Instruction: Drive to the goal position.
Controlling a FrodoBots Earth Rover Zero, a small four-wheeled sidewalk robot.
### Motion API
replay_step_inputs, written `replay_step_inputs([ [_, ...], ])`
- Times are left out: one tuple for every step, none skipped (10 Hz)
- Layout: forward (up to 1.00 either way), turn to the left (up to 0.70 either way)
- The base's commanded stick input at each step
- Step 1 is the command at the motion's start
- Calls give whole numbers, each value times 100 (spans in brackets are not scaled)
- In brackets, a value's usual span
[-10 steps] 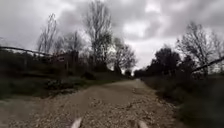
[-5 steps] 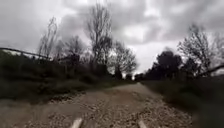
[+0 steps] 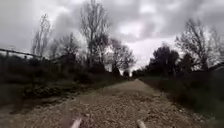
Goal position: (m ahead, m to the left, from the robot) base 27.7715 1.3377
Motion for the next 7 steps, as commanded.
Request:
replay_step_inputs([
  [70,0],
  [70,0],
  [70,0],
  [70,0],
  [70,0],
  [70,0],
  [70,0],
])
